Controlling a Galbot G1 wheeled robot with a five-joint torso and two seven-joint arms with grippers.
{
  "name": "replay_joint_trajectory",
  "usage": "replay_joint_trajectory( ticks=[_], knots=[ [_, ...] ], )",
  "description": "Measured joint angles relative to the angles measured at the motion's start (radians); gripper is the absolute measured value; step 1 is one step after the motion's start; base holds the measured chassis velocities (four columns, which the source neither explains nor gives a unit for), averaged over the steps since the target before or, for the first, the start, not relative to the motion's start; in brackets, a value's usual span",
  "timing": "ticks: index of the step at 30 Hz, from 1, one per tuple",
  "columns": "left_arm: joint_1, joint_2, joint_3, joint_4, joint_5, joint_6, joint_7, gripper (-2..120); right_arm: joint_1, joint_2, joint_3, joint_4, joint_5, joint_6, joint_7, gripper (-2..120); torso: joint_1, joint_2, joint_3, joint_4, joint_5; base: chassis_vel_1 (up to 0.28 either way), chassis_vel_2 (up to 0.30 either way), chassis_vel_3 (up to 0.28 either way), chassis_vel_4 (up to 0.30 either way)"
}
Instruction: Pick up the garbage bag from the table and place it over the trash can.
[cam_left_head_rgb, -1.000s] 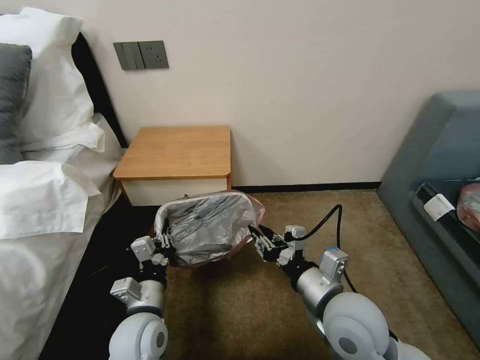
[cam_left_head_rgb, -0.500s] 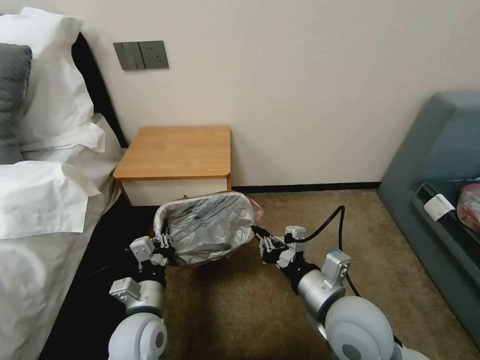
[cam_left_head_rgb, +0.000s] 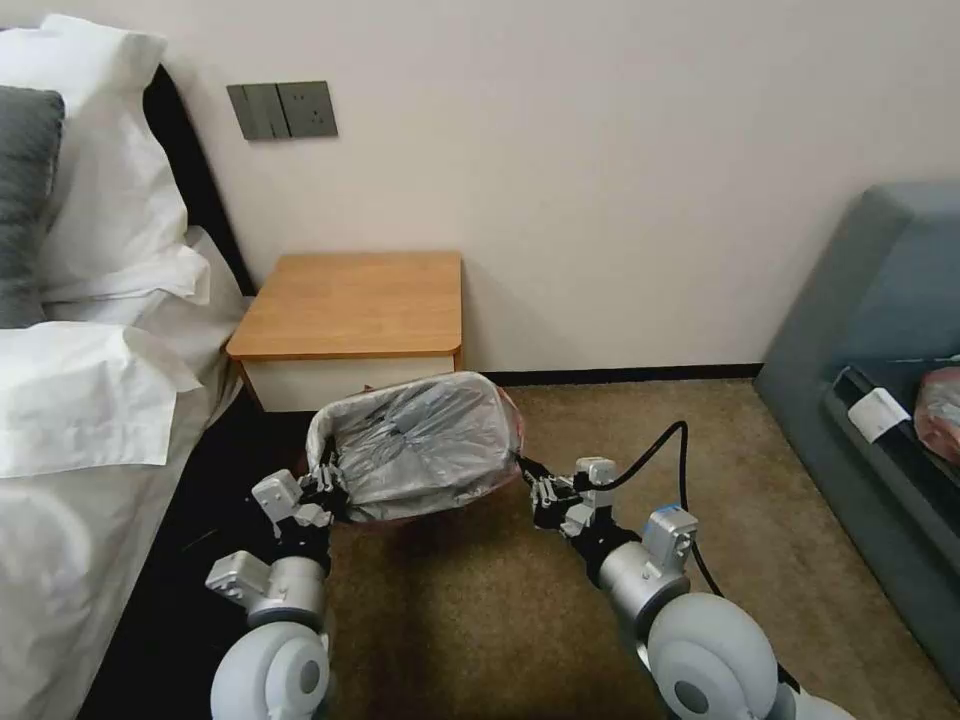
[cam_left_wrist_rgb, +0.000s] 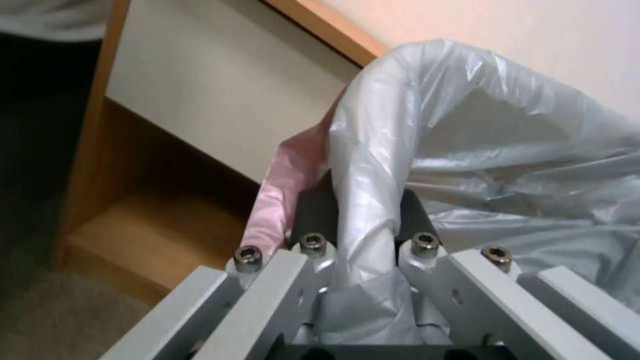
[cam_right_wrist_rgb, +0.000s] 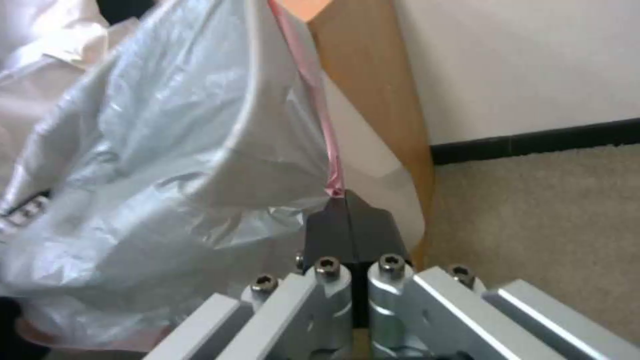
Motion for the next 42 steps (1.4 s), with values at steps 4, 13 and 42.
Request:
replay_joint_trajectory(
  ticks=[4, 13, 42],
  knots=[
    [0.019, 0.002, 0.006, -0.027, -0.058, 0.031, -0.001, 7, 0.010, 0.004, 0.002, -0.028, -0.021, 0.015, -0.015, 0, 0.000, 0.000, 0.000, 0.0000, 0.0000, 0.000, 0.000, 0.000, 0.000],
    [0.055, -0.001, 0.023, -0.100, -0.163, 0.111, 0.001, 7, 0.032, 0.017, 0.017, -0.109, -0.098, 0.055, -0.052, 0, 0.000, 0.000, 0.000, 0.0000, 0.0000, 0.000, 0.000, 0.000, 0.000],
    [0.030, 0.013, -0.002, -0.107, -0.122, 0.170, -0.039, 7, 0.007, 0.011, 0.057, -0.187, -0.264, 0.107, -0.116, 23, 0.000, 0.000, 0.000, 0.0000, -0.0001, 0.000, 0.000, 0.000, 0.000]
  ],
)
